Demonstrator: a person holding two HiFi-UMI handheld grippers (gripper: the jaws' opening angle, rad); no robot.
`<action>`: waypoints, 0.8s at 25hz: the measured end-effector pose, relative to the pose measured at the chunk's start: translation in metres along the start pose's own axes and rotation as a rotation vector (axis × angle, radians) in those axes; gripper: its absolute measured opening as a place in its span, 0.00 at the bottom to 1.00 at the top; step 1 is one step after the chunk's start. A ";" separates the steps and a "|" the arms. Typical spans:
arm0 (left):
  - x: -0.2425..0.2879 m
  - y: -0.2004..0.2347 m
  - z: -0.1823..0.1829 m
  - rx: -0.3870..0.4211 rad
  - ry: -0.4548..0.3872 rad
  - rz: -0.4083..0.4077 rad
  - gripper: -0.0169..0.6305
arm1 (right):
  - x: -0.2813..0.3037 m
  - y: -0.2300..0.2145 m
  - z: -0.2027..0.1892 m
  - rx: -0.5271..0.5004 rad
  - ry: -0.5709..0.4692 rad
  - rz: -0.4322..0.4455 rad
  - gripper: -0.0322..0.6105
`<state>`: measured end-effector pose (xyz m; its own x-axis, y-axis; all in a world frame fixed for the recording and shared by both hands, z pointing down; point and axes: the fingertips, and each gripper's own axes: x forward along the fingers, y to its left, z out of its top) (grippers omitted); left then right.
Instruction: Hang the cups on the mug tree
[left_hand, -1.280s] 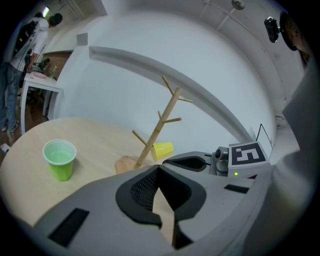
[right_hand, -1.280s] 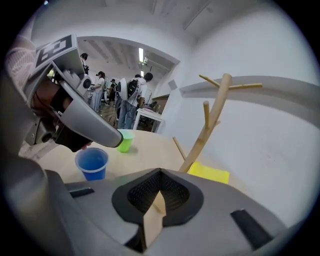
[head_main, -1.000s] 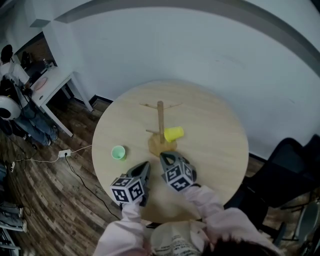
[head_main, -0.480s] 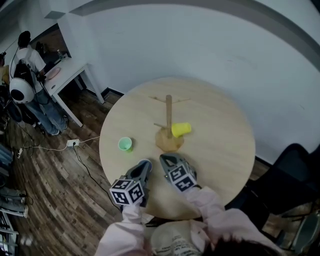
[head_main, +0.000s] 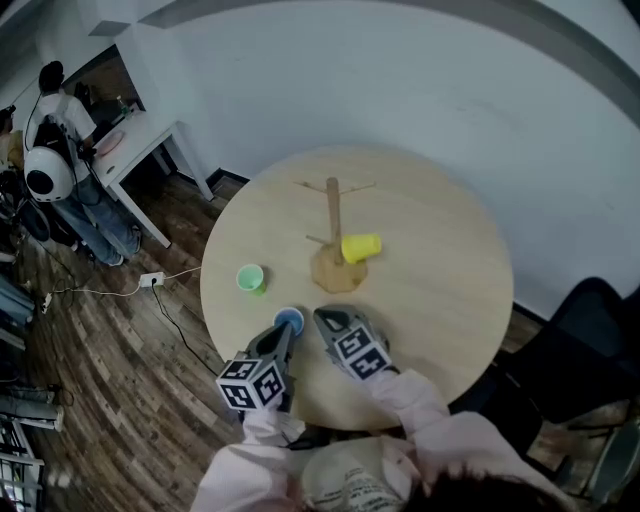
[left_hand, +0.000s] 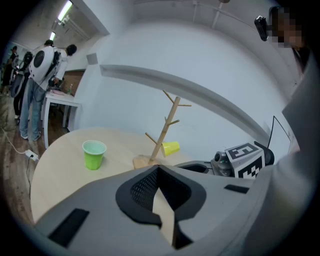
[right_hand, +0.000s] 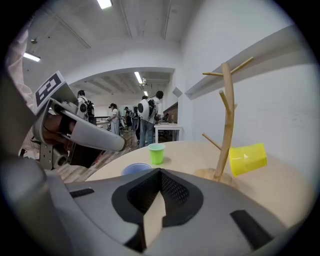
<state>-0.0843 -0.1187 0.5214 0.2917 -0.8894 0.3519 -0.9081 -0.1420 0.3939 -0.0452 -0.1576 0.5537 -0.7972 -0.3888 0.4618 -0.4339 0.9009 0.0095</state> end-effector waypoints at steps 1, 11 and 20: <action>0.000 0.000 0.001 0.002 -0.002 0.000 0.03 | -0.001 0.001 0.000 0.003 -0.002 0.003 0.05; -0.004 0.000 -0.001 0.017 0.002 -0.025 0.03 | -0.009 0.013 -0.011 0.063 -0.022 0.021 0.05; -0.031 0.017 -0.006 0.004 -0.001 -0.025 0.03 | -0.013 0.032 -0.014 0.095 -0.022 0.005 0.05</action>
<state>-0.1068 -0.0913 0.5226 0.3145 -0.8860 0.3409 -0.9015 -0.1662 0.3997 -0.0428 -0.1208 0.5605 -0.8081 -0.3891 0.4422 -0.4668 0.8809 -0.0780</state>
